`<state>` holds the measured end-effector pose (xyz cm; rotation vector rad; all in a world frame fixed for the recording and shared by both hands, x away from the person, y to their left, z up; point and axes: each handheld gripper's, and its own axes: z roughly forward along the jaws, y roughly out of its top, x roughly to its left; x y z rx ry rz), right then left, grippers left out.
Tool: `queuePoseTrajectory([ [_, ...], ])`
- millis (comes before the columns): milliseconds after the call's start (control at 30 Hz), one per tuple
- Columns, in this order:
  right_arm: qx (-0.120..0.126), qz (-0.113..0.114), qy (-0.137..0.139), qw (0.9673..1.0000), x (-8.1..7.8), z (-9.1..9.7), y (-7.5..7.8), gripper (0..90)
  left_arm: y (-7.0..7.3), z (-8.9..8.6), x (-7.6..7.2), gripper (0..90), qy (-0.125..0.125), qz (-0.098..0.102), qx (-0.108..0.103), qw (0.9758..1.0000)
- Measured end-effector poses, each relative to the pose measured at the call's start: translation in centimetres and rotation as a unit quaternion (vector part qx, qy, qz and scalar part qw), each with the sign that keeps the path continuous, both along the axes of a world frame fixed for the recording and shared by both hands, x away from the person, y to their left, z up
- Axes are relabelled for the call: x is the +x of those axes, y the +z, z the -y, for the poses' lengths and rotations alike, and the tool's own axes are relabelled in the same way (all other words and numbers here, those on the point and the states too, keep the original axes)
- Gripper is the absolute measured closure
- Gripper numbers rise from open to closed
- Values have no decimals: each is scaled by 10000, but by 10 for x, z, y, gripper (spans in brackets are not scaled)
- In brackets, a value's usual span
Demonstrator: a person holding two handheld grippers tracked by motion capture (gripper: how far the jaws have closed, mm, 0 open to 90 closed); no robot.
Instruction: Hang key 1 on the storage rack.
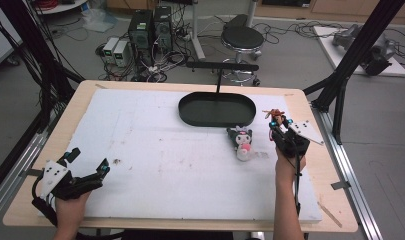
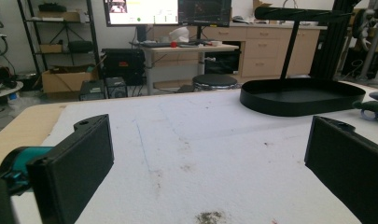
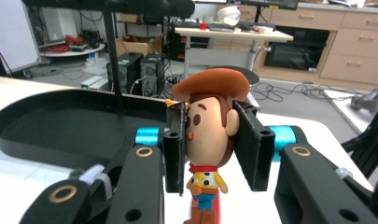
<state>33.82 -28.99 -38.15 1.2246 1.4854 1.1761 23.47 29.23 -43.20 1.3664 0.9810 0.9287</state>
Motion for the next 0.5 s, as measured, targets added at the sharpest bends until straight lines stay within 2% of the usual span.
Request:
queuePoseTrajectory([
  [500, -71, 252, 120, 9996, 14, -17, 30, 665, 0, 0, 0, 17, 0, 15, -10, 10000],
])
